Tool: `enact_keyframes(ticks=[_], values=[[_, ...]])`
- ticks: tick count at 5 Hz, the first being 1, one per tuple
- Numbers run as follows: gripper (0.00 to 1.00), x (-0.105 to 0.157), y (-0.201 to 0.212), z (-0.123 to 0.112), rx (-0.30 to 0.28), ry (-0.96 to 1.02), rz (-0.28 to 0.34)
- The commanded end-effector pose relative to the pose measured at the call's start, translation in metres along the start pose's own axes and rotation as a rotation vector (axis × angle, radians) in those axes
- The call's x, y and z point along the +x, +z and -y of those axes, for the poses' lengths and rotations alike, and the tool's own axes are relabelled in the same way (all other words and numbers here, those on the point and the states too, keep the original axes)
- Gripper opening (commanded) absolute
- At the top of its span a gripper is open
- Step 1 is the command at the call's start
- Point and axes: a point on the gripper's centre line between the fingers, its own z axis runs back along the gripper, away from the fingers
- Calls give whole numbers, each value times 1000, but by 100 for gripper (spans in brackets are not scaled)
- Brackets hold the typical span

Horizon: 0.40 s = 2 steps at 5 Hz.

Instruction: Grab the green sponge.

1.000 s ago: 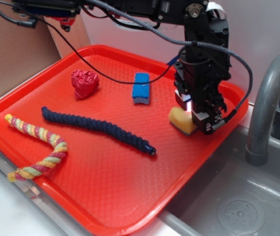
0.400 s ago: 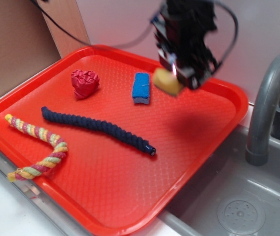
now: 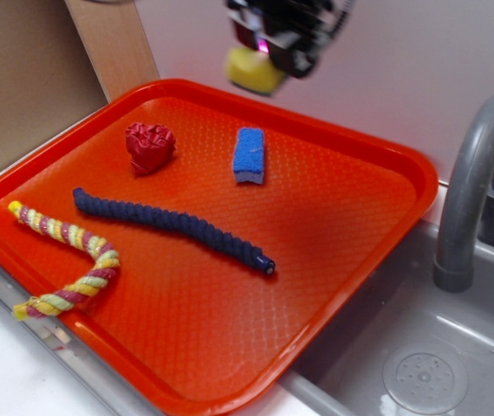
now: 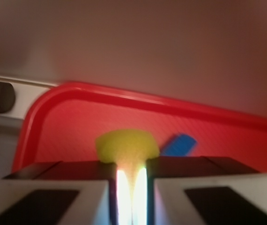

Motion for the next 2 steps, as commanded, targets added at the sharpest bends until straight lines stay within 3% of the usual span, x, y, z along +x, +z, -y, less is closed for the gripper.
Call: enact_keyframes(ticks=[1,2], values=[[0,-39,42,-45,-42,189,75],[0,-45,42,-50,-41,204,82]])
